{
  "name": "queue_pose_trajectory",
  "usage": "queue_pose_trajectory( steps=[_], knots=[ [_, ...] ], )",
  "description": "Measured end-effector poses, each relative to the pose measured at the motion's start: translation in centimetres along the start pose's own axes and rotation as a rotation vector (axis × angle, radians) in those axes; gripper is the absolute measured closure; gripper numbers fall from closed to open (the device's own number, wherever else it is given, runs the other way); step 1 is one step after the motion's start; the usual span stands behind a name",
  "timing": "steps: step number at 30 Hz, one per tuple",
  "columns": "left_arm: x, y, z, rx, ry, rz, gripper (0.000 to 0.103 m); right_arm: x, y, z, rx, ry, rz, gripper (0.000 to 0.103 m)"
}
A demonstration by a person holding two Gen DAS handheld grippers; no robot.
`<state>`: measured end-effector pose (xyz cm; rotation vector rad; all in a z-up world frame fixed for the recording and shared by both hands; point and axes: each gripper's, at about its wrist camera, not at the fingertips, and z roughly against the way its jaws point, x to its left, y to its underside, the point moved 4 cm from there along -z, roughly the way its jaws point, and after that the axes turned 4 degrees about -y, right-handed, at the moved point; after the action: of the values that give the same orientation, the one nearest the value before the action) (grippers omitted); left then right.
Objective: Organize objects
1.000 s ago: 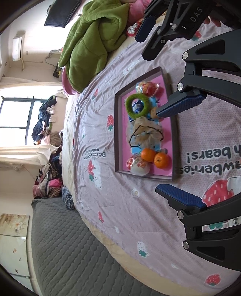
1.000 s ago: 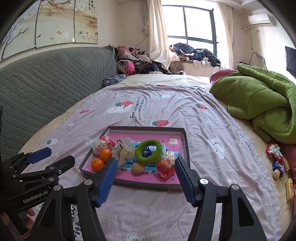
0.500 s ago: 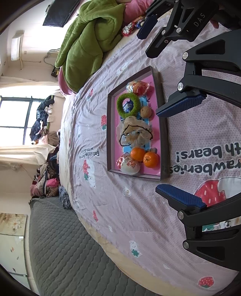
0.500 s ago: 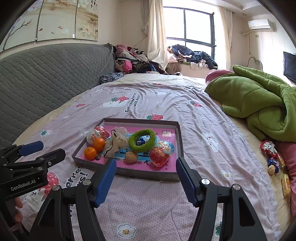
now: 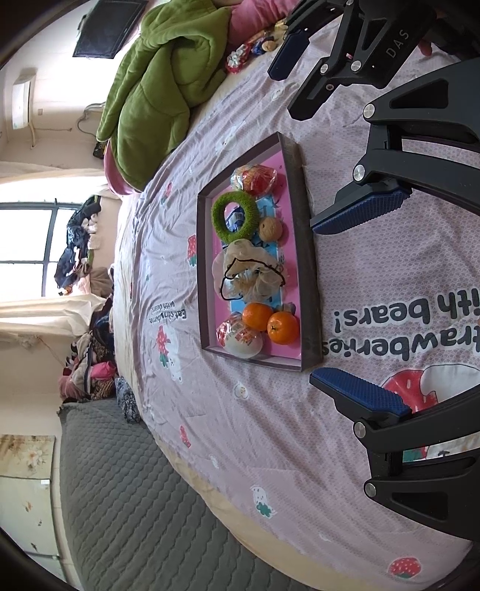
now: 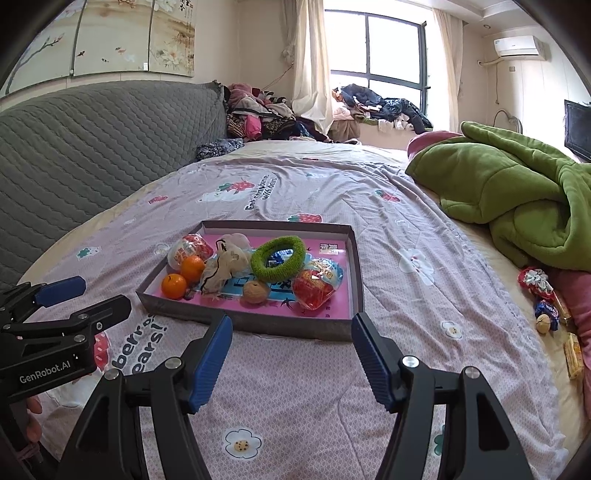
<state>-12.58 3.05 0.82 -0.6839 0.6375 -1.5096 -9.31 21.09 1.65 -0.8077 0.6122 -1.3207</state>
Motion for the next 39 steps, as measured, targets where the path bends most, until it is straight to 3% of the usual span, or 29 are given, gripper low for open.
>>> queue_pose_trajectory(
  steps=[10, 27, 39],
  knots=[
    [-0.3, 1.3, -1.1, 0.024, 0.014, 0.008, 0.027, -0.2, 1.4, -1.1, 0.036, -0.011, -0.013, 0.037],
    [0.0, 2.5, -2.0, 0.027, 0.010, 0.015, 0.027, -0.4, 2.4, -1.2, -0.007, -0.016, -0.023, 0.037],
    [0.2, 3.5, -2.8, 0.039, 0.011, 0.029, 0.027, -0.8, 3.8, -2.2, 0.011, -0.011, -0.028, 0.037]
  ],
)
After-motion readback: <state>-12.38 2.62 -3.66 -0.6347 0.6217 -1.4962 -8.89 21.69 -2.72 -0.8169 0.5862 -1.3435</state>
